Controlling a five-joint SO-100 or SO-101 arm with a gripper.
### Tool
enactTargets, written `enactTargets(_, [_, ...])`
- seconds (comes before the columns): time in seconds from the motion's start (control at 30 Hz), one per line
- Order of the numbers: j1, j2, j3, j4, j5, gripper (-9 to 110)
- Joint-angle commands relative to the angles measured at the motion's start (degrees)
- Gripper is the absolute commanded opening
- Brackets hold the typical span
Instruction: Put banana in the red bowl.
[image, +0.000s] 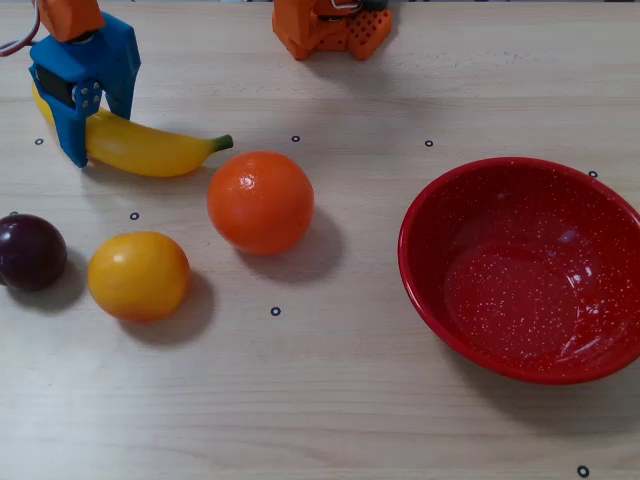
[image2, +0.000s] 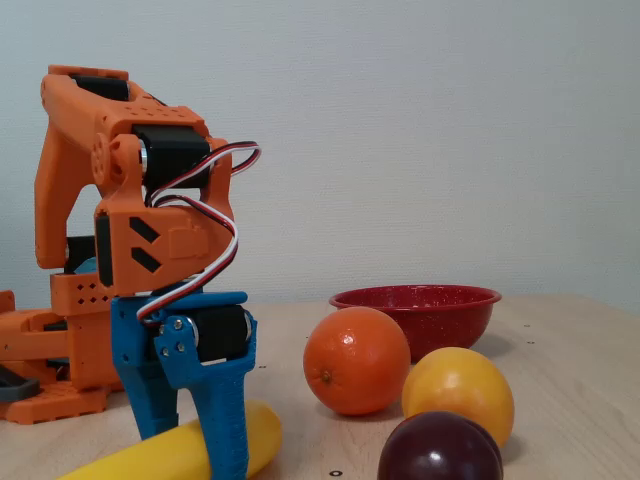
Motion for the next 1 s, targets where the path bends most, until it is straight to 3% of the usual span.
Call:
enactTargets(0.0, [-2.11, 4.92, -3.43, -0.35, -1.93, 0])
enactTargets(0.67, [-2.02, 11.07, -21.62, 17.23, -4.66, 0])
enactTargets(0.97, [-4.04, 13.62, -23.38, 17.49, -4.66, 0])
